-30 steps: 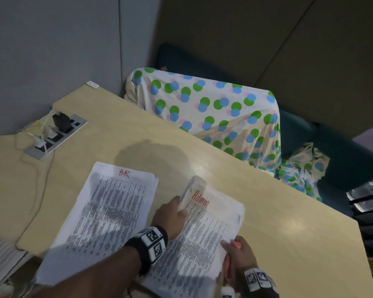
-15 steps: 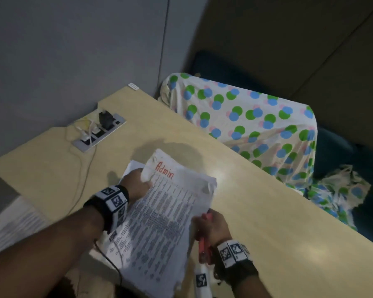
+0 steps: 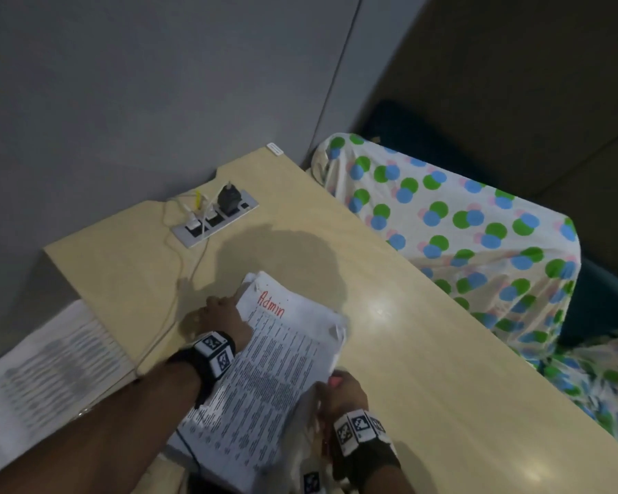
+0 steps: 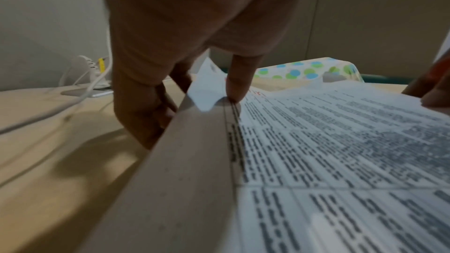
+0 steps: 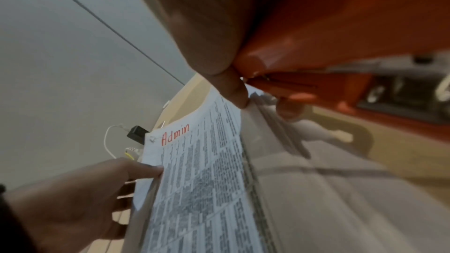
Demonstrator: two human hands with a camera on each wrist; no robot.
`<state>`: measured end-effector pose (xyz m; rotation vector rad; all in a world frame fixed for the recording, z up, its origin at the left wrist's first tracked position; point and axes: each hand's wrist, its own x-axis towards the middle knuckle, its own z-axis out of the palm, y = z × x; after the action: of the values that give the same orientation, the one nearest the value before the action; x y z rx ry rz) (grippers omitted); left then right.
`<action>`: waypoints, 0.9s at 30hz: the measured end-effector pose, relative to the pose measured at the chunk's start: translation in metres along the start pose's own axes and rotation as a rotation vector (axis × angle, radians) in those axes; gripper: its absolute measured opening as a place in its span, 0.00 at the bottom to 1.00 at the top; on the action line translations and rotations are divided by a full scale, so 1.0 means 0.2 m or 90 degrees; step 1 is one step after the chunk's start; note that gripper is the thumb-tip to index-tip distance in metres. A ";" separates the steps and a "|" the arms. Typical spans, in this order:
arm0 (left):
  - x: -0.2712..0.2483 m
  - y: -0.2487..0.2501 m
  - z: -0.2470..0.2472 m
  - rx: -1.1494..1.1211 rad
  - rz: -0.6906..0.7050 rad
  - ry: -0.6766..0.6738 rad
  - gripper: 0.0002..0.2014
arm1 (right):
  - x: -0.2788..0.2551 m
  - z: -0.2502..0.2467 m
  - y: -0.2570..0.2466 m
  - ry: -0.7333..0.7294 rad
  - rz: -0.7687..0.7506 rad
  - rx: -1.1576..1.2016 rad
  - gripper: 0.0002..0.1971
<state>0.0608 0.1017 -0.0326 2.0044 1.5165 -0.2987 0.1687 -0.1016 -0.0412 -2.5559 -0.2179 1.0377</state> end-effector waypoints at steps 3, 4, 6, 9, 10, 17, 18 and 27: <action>0.03 0.00 0.01 -0.070 -0.046 -0.005 0.30 | -0.02 0.02 -0.04 -0.011 0.002 -0.022 0.16; 0.03 -0.01 0.00 -0.081 -0.049 -0.023 0.31 | -0.02 0.03 -0.05 -0.011 0.002 -0.021 0.16; 0.04 -0.02 -0.01 -0.090 -0.054 -0.039 0.33 | -0.02 0.05 -0.07 -0.013 -0.005 -0.015 0.17; 0.03 -0.04 0.00 -0.065 -0.096 -0.033 0.34 | -0.02 0.07 -0.08 -0.005 -0.019 -0.024 0.18; 0.04 -0.04 0.00 -0.070 -0.104 -0.034 0.35 | -0.03 0.07 -0.09 -0.004 -0.011 -0.023 0.18; 0.08 -0.05 -0.03 -0.066 -0.044 -0.082 0.40 | -0.02 0.08 -0.13 -0.035 0.017 -0.040 0.17; 0.07 -0.05 -0.03 -0.054 -0.021 -0.084 0.36 | -0.02 0.08 -0.13 -0.043 0.018 -0.039 0.17; 0.03 -0.04 -0.04 -0.116 0.114 -0.030 0.29 | -0.03 0.05 -0.08 -0.042 0.006 -0.058 0.06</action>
<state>0.0546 0.1128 -0.0316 1.9576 1.2763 -0.1294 0.1579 -0.0863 -0.0374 -2.6086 -0.2771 1.1409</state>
